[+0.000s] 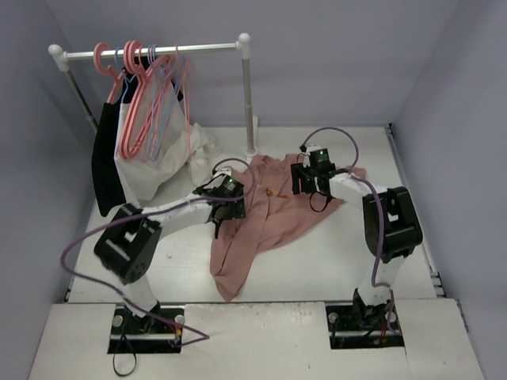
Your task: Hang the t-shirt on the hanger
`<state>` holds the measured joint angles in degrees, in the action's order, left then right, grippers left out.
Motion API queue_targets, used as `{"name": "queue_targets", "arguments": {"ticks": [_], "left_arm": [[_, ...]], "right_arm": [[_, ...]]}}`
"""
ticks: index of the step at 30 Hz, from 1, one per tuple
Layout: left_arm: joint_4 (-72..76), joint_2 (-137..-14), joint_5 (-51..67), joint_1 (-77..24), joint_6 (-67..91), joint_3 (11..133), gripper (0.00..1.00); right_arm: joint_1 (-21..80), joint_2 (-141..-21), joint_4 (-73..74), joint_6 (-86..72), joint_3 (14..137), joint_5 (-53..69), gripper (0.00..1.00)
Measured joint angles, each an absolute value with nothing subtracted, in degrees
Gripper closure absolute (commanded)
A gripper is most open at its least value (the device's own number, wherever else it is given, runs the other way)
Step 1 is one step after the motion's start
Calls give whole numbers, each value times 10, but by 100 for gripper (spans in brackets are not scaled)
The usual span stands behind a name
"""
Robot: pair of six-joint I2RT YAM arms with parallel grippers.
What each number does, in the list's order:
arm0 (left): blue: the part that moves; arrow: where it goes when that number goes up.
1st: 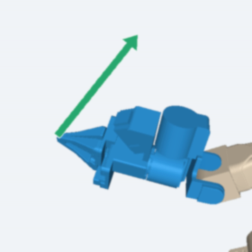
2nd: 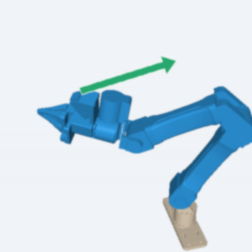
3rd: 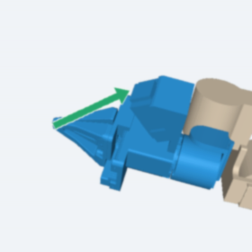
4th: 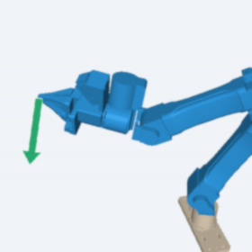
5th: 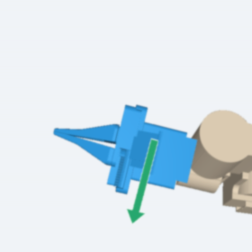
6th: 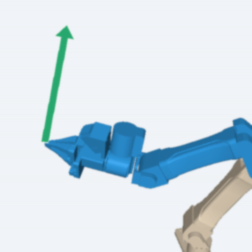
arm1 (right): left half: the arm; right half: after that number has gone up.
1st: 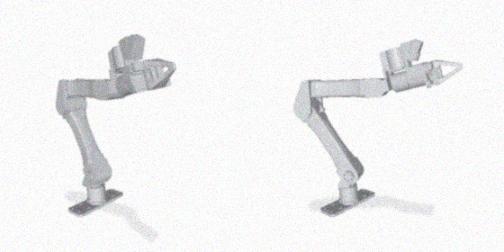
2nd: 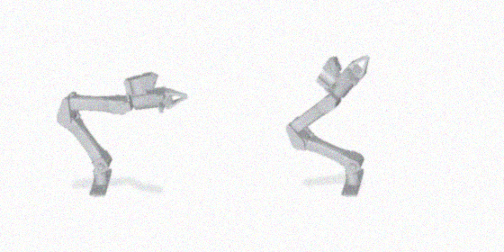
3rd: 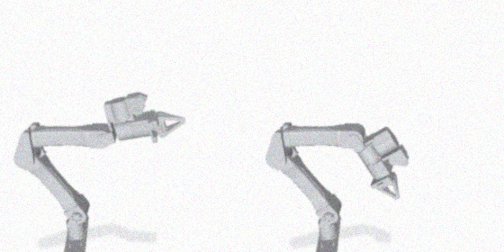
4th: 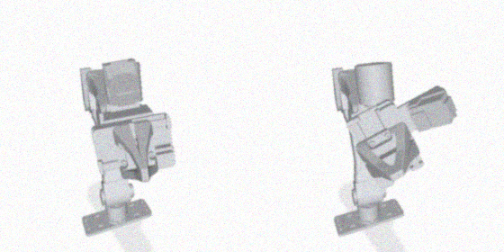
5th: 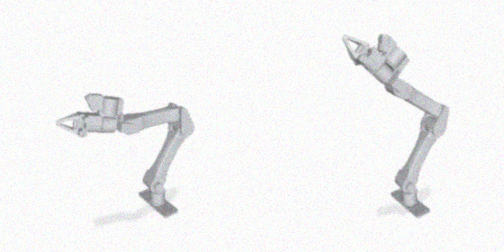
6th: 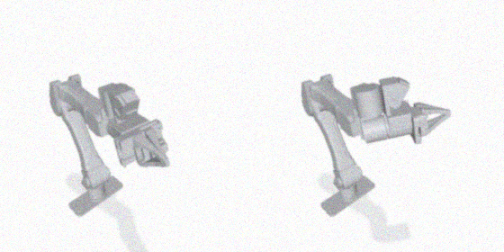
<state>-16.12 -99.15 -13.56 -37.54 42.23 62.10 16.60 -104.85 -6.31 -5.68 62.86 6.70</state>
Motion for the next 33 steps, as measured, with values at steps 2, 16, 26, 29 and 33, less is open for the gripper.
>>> {"name": "queue_targets", "arguments": {"ticks": [2,16,26,29,33], "left_arm": [[-159,-1030,-143,-375,423,636,29],[-109,-994,-164,-390,500,563,100],[-325,-649,-173,-448,596,359,81],[-360,-590,-185,-453,599,367,43],[-388,-596,-202,-452,557,425,39]], "right_arm": [[167,-1049,-74,-68,611,60,32],[191,-979,-190,-212,455,-3,100],[409,-716,-33,-359,307,-72,56],[417,-649,-12,-365,305,-86,34],[405,-614,16,-325,333,-105,34]]}}
